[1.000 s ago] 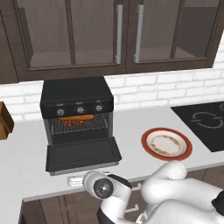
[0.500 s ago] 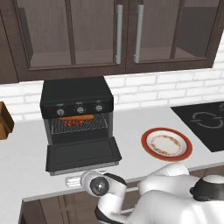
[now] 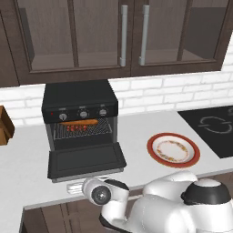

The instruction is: Pick up the kebab skewer and baguette bread, and place them inside the toaster oven. Close the toaster oven door and start by setting the timer.

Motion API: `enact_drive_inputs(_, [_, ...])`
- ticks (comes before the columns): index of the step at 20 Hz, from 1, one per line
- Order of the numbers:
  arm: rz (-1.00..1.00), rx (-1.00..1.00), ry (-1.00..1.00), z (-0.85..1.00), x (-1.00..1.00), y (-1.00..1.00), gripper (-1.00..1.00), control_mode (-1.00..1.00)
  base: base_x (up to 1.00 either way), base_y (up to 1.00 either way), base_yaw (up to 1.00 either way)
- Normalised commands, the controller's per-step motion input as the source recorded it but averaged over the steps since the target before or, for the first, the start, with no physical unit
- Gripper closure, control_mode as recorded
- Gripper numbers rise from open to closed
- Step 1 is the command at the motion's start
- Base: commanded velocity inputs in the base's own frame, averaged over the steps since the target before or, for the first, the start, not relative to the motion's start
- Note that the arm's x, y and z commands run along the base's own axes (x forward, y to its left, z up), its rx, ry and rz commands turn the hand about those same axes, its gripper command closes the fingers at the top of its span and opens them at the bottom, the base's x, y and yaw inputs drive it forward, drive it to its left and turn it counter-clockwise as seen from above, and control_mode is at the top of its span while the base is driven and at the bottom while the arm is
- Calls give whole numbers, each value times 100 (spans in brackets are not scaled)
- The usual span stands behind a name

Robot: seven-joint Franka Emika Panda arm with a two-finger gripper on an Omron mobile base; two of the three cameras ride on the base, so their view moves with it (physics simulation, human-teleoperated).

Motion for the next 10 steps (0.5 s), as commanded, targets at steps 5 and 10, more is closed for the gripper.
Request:
enact_drive_inputs(5, [0, 0, -4, -23, 16, 0, -100, -100, 0, 0, 0])
enact_drive_inputs(10, [0, 0, 0, -23, 0, 0, -100, -100, 0, 0, 0])
